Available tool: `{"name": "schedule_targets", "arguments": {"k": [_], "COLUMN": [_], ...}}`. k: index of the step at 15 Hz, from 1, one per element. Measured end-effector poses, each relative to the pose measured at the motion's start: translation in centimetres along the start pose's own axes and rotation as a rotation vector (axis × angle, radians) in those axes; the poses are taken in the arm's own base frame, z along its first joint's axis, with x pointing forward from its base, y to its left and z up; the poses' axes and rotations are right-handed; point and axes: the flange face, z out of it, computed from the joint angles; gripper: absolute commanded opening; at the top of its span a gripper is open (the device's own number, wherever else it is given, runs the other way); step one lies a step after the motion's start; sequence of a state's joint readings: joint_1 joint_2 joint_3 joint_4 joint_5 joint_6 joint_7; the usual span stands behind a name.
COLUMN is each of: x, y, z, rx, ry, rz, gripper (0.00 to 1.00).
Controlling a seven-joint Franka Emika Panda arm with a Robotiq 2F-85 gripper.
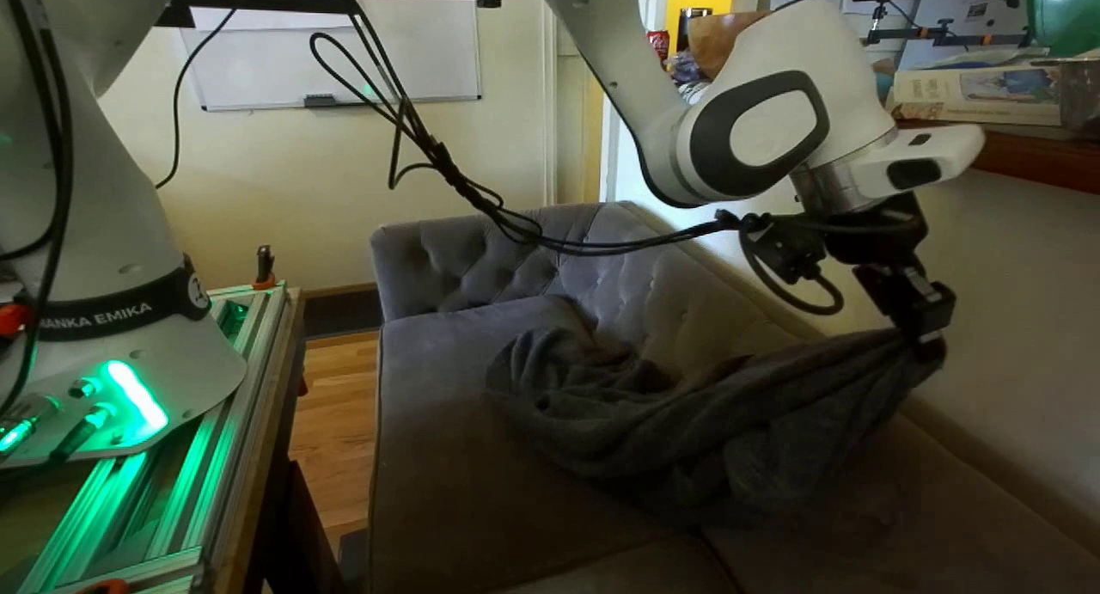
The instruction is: Straighten the blanket on the bed
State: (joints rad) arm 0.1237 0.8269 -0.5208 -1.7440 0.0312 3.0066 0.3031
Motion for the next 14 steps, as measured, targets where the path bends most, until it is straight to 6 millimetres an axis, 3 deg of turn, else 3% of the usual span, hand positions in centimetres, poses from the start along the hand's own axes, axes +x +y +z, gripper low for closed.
{"name": "schedule_targets", "arguments": {"k": [4, 6, 14], "x": [4.0, 5.0, 4.0], "y": [4.4, 5.6, 5.1], "z": [-1.6, -1.7, -0.5], "rx": [-0.030, -0.041, -0.058], "ry": [0.138, 0.161, 0.137], "rz": [0.067, 0.084, 0.084], "gripper": [0.02, 0.04, 0.03]}}
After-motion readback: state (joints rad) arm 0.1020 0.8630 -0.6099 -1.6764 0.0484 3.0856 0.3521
